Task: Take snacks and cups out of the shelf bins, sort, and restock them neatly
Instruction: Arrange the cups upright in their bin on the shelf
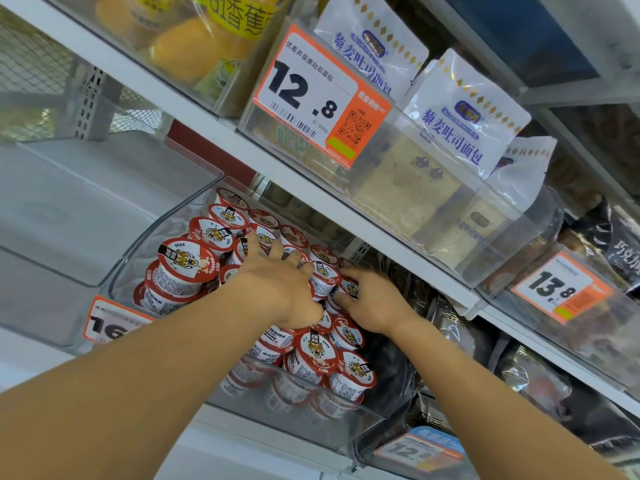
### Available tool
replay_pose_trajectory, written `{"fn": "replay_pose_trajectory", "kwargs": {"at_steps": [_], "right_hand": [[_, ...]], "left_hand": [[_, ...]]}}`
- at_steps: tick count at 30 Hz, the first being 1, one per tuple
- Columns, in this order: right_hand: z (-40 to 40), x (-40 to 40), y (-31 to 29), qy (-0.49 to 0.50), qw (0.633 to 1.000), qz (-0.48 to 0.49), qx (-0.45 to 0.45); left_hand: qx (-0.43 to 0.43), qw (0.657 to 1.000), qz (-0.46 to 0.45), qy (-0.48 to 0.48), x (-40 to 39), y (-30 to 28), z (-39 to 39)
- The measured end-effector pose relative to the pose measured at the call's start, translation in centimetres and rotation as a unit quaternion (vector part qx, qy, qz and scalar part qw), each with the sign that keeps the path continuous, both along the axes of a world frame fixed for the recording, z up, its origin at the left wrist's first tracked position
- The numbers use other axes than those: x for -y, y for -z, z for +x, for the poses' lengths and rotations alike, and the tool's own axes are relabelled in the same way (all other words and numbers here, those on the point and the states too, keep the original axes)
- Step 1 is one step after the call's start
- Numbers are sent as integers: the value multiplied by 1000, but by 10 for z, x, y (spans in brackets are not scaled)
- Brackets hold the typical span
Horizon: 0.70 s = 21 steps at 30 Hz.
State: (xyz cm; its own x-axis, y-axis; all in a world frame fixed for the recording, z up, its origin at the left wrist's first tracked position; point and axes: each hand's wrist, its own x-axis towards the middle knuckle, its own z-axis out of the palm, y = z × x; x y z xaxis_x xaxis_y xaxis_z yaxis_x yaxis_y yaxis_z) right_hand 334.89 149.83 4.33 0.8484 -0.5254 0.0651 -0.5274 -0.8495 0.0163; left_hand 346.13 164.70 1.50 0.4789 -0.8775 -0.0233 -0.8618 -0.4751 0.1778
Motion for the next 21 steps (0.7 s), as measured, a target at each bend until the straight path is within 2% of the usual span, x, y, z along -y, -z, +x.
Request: {"fn": "replay_pose_trajectory", "kwargs": {"at_steps": [3, 7, 10, 13, 15, 17, 19, 21], "right_hand": [[-6, -9, -1, -23, 999, 1, 45], [-48, -51, 6, -62, 978, -27, 195], [-100, -88, 17, -97, 955, -15, 279], [-163, -108, 36, -91, 939, 55, 327], [-193, -115, 59, -77, 941, 132, 301], [-218, -113, 85, -33, 933, 241, 264], [-239, -103, 115, 6, 925, 328, 191], [-256, -93, 152, 42, 911, 404, 66]], "left_hand": [[17, 1000, 16, 3, 0, -1, 0], [3, 1000, 20, 5, 4, -5, -3], [3, 999, -35, 19, -4, -14, -8], [63, 983, -165, 51, -16, -32, -32], [76, 955, -268, 98, -27, -40, -52], [50, 934, -320, 151, -38, -40, -76], [13, 921, -336, 196, -45, -25, -103], [-27, 922, -310, 229, -48, 8, -129]]}}
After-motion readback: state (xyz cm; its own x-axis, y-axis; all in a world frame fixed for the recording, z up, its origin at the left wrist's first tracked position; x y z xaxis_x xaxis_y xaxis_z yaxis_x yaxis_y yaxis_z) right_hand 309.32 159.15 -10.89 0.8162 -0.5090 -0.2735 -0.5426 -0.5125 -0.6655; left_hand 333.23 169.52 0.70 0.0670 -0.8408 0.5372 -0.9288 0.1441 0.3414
